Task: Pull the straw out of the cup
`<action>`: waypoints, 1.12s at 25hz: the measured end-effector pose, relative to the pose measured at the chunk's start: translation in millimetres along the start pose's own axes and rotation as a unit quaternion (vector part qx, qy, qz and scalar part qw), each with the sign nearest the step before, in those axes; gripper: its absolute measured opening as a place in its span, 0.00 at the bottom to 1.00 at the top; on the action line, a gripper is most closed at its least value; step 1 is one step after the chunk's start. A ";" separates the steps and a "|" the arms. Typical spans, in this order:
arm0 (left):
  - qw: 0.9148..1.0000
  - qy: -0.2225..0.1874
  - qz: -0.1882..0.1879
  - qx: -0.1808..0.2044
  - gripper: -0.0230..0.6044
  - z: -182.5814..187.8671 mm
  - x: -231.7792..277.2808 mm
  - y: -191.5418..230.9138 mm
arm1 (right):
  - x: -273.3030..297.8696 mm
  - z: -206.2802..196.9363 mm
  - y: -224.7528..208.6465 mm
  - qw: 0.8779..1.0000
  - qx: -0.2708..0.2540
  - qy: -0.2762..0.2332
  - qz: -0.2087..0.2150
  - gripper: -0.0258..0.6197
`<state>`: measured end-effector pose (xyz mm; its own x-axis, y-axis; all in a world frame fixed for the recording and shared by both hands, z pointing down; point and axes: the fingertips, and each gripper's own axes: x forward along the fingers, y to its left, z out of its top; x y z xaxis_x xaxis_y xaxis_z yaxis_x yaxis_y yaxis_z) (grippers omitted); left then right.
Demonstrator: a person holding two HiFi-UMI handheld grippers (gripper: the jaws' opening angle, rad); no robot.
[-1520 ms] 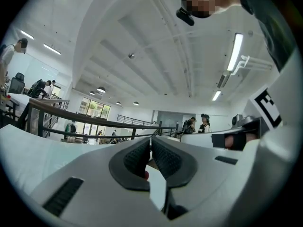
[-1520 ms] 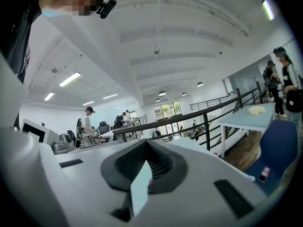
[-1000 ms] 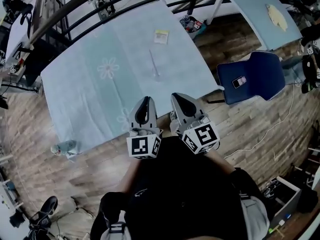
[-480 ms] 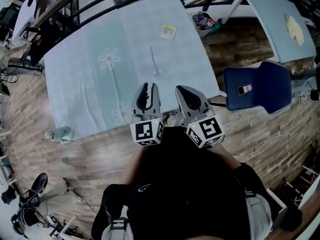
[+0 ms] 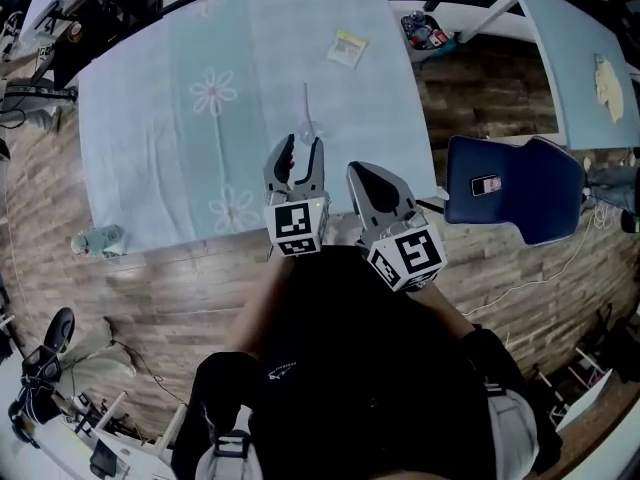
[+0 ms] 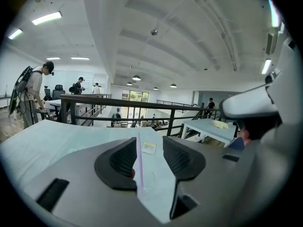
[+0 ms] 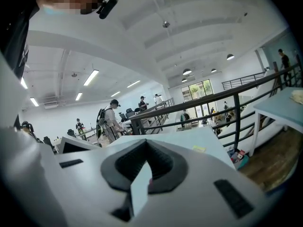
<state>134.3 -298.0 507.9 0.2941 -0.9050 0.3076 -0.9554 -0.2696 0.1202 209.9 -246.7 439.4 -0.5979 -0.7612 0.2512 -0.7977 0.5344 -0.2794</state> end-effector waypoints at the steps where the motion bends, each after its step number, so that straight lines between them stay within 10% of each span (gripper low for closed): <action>1: 1.000 0.007 0.003 0.000 0.31 -3.5 6.4 1.9 | 3.4 -1.2 -2.0 1.000 0.001 0.005 0.003 0.05; 28: 0.989 0.136 0.042 -0.032 0.22 -58.2 85.3 26.4 | 23.4 -22.3 -38.5 0.999 0.029 0.040 -0.007 0.05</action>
<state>135.7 -363.2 592.3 0.2183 -0.7988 0.5606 -0.9757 -0.1686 0.1398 224.9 -276.9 476.6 -0.5937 -0.7348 0.3280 -0.8010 0.5007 -0.3282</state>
